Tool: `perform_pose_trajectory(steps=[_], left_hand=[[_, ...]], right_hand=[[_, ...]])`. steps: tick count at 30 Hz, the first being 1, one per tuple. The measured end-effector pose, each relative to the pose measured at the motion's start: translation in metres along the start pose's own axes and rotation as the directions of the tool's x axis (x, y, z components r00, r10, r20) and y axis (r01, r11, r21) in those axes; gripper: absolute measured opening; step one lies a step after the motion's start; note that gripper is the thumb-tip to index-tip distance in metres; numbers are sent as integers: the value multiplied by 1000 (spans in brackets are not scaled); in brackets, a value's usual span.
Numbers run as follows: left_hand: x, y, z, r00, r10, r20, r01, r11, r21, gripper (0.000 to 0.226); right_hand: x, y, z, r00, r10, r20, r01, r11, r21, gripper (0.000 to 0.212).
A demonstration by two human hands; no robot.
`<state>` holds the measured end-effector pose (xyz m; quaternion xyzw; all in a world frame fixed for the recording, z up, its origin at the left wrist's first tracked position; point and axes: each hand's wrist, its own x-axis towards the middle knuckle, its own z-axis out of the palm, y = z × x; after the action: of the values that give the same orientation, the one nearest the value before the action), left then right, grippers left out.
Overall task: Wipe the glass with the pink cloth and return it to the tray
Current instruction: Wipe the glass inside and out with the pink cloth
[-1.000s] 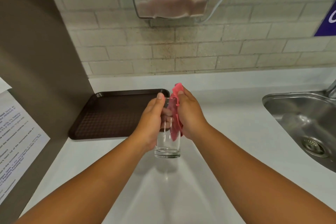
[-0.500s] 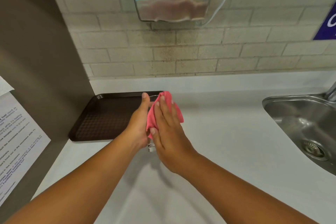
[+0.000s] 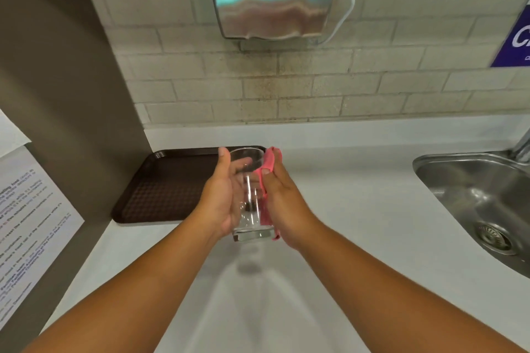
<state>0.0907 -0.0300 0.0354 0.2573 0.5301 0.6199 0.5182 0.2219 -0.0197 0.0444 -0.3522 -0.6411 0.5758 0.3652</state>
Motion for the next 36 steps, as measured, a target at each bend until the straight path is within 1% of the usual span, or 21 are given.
perform_pose_trajectory(steps=[2, 4, 5, 7, 9, 10, 11, 13, 14, 15, 17, 19, 20, 23, 24, 26, 29, 31, 33, 34, 36], left_hand=[[6, 7, -6, 999, 3, -33, -5, 998, -67, 79], [9, 14, -12, 998, 13, -67, -20, 994, -109, 76], [9, 17, -13, 997, 17, -80, -26, 994, -110, 75], [6, 17, -13, 996, 19, -84, -27, 995, -92, 74], [1, 13, -7, 998, 31, -58, -32, 999, -25, 73], [-2, 9, -2, 999, 40, -28, -39, 999, 18, 73], [-4, 5, 2, 999, 54, 1, -54, 997, 55, 73], [-8, -2, 11, 996, 79, 39, -83, 991, 109, 73], [-10, -3, 15, 995, 89, 48, -94, 987, 127, 74], [-10, -5, 17, 994, 97, 56, -104, 985, 137, 75], [-10, -9, 18, 991, 86, 102, -100, 986, 137, 78], [-10, -9, 18, 986, 64, 155, -92, 979, 180, 79], [-10, -7, 19, 984, 48, 171, -86, 972, 219, 75], [-9, -1, 23, 986, -26, 165, -34, 936, 349, 47], [-8, 0, 24, 990, -40, 139, -14, 930, 368, 47], [-7, -2, 25, 996, -32, 80, 5, 946, 324, 43], [-8, -3, 28, 1000, 3, -2, -2, 963, 269, 51], [-6, -3, 26, 1000, -12, -20, 17, 967, 256, 49], [-4, 3, 22, 998, -46, -51, 56, 974, 219, 56], [0, 8, 18, 994, -64, -85, 79, 979, 188, 61], [9, 21, 11, 980, -104, -171, 123, 987, 105, 70]], right_hand=[[-18, 8, 10, 990, -134, 40, 137, 986, -92, 61], [-32, 17, 19, 958, -266, 106, 283, 934, -220, 64], [-36, 21, 23, 947, -295, 127, 320, 897, -304, 66], [-37, 21, 26, 942, -309, 131, 335, 842, -423, 70], [-30, 14, 25, 917, -381, 119, 383, 753, -535, 71], [-24, 11, 23, 908, -410, 88, 384, 727, -570, 69], [-15, 9, 19, 914, -404, 27, 349, 753, -558, 66], [-3, -3, 10, 963, -237, -130, 175, 913, -369, 63], [3, -5, 6, 975, -141, -173, 90, 958, -274, 62], [7, -5, 3, 979, -63, -194, 27, 983, -179, 60], [8, 0, 2, 978, 8, -209, -28, 995, -93, 58], [6, 3, 2, 975, 20, -219, -33, 998, -55, 58], [5, 6, 1, 973, 15, -229, -26, 999, -44, 57], [1, 10, -3, 976, 11, -215, -8, 1000, 14, 57], [0, 11, -3, 978, 9, -207, -5, 1000, 19, 56], [-1, 11, -2, 981, -5, -193, 5, 1000, -1, 57], [2, 10, -4, 985, 0, -171, -1, 1000, -8, 57], [2, 11, -6, 987, 31, -158, -23, 998, 50, 57], [-4, 13, -4, 990, 47, -131, -32, 993, 112, 57], [-10, 15, -1, 993, 31, -117, -18, 994, 107, 58], [-24, 18, 5, 996, -53, -77, 55, 998, 30, 62]])
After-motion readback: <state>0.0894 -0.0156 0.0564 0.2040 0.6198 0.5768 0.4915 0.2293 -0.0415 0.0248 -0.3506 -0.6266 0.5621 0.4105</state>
